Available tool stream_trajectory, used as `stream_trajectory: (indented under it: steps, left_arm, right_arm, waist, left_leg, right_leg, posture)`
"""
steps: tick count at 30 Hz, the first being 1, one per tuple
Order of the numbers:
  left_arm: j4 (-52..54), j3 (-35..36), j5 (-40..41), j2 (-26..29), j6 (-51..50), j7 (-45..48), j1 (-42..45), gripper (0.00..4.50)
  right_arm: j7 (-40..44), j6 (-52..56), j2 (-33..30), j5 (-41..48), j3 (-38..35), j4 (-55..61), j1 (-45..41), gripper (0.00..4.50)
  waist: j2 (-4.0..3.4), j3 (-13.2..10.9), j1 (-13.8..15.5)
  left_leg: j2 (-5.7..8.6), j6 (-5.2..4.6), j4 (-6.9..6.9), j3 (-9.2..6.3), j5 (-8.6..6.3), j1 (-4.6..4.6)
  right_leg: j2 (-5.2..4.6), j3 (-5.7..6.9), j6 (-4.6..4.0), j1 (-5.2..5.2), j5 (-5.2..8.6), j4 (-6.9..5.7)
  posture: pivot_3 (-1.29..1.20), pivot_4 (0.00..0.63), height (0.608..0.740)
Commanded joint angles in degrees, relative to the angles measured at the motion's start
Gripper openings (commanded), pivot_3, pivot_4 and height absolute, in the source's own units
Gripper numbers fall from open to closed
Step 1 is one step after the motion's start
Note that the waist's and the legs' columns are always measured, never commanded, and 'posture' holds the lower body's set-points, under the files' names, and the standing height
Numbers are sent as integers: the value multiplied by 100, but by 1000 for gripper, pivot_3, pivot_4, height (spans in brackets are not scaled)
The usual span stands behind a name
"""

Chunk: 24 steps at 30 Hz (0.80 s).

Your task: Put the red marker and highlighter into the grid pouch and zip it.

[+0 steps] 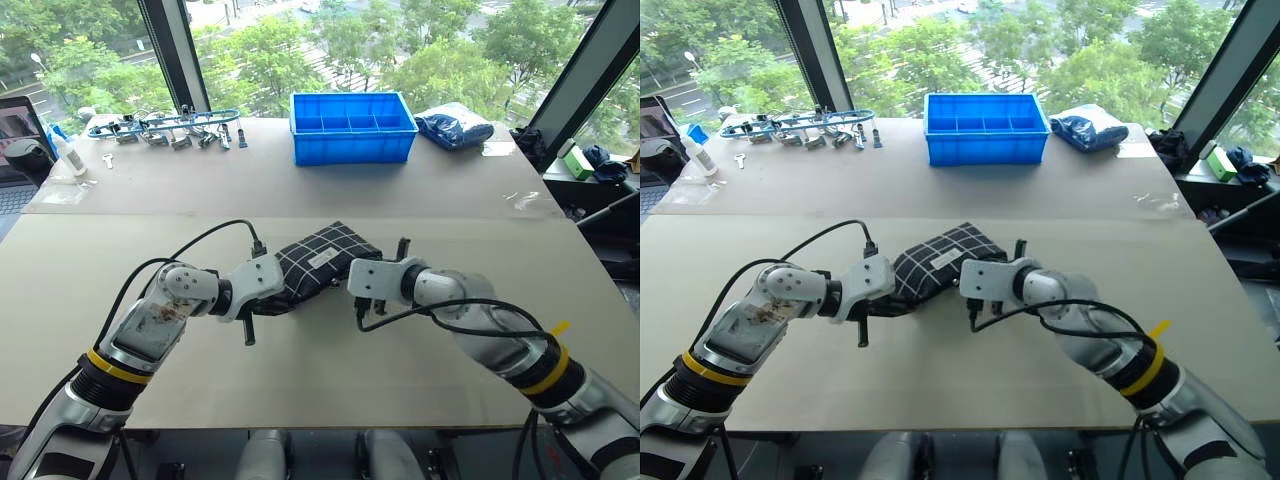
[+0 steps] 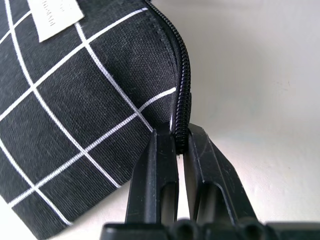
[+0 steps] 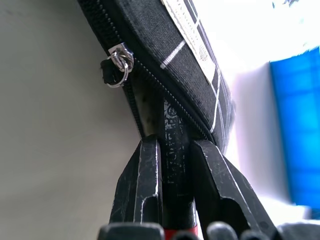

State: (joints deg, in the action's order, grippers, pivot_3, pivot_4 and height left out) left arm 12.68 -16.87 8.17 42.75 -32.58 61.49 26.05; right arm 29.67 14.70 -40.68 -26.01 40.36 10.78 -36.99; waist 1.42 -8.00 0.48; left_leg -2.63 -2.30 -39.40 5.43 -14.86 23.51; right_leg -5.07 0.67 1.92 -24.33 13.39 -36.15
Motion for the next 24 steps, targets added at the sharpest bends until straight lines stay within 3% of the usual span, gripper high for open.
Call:
stream_trajectory:
  steps: [1,5,13,21,24]
  left_arm:
    - [167,52,80,-8,28,51,75,0]
    - [172,53,99,-20,16,65,83,0]
    - [207,78,163,-83,-16,80,94,0]
    - [309,145,296,-177,-62,39,50,0]
    - [328,138,310,-189,-79,28,45,0]
  right_arm:
    - [-813,-1877,-138,-840,106,-603,-64,463]
    - [-1721,-3770,-290,-1285,98,-1459,-86,463]
    - [-2718,-5328,136,-1554,-282,-2702,-319,463]
    - [-1930,-5412,861,-461,-787,-2816,-257,463]
    - [-1927,-5631,862,-1030,-657,-2815,-297,463]
  waist:
    - [0,0,4]
    - [0,0,-1]
    - [0,0,-83]
    - [0,0,-115]
    - [0,0,-111]
  left_leg:
    - [0,2,0,0,1,0]
    - [1,7,-1,7,4,0]
    - [-5,13,-1,8,8,-3]
    - [-10,18,-1,3,11,-4]
    - [-10,12,-1,-1,7,-5]
  right_leg:
    - [0,0,0,1,0,0]
    - [-4,-2,1,1,0,1]
    - [2,-7,0,1,1,-2]
    - [7,-9,-1,5,0,-1]
    - [5,-9,-1,6,0,-2]
  posture:
    - [0,150,740]
    - [0,150,740]
    - [0,150,740]
    - [0,150,740]
    - [0,150,740]
